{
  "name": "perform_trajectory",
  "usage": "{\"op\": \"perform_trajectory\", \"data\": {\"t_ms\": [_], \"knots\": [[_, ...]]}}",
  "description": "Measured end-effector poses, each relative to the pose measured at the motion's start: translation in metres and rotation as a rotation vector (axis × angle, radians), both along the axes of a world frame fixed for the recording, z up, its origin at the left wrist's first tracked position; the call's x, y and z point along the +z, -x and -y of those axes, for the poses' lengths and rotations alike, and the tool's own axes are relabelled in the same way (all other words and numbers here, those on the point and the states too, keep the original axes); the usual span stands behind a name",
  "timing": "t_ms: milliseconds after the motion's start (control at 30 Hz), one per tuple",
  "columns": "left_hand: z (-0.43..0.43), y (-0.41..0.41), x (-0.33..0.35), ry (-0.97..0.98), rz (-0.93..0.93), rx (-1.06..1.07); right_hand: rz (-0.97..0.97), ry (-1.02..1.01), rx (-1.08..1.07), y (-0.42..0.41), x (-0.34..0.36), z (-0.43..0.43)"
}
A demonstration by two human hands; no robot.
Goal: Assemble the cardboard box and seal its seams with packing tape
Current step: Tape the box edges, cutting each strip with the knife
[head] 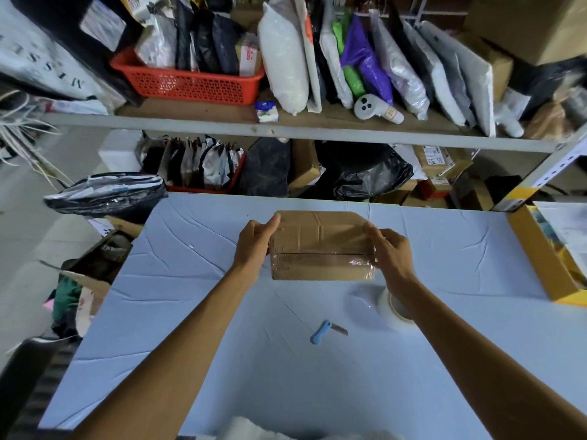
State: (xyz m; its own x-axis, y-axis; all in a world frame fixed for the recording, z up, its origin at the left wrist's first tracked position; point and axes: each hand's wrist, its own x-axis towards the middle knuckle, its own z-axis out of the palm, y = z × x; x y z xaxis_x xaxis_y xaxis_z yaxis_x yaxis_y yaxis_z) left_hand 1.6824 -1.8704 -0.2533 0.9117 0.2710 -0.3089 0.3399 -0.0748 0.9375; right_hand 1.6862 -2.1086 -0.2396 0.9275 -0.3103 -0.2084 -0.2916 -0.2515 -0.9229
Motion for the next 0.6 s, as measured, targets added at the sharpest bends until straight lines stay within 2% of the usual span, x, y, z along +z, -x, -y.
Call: {"op": "perform_trajectory", "data": {"t_ms": [133, 233, 333, 600], "knots": [[-0.004, 0.002, -0.005, 0.019, -0.023, 0.039, 0.013, -0.073, 0.001, 0.003, -0.001, -0.002], [-0.003, 0.003, -0.006, 0.076, -0.022, 0.06, 0.015, -0.047, 0.004, 0.005, -0.001, -0.005], [-0.005, 0.004, -0.004, 0.107, -0.017, 0.001, -0.006, -0.022, 0.025, 0.003, -0.003, -0.001], [-0.003, 0.009, -0.001, 0.038, 0.005, -0.124, -0.008, -0.018, 0.096, 0.01, -0.011, 0.008]]}}
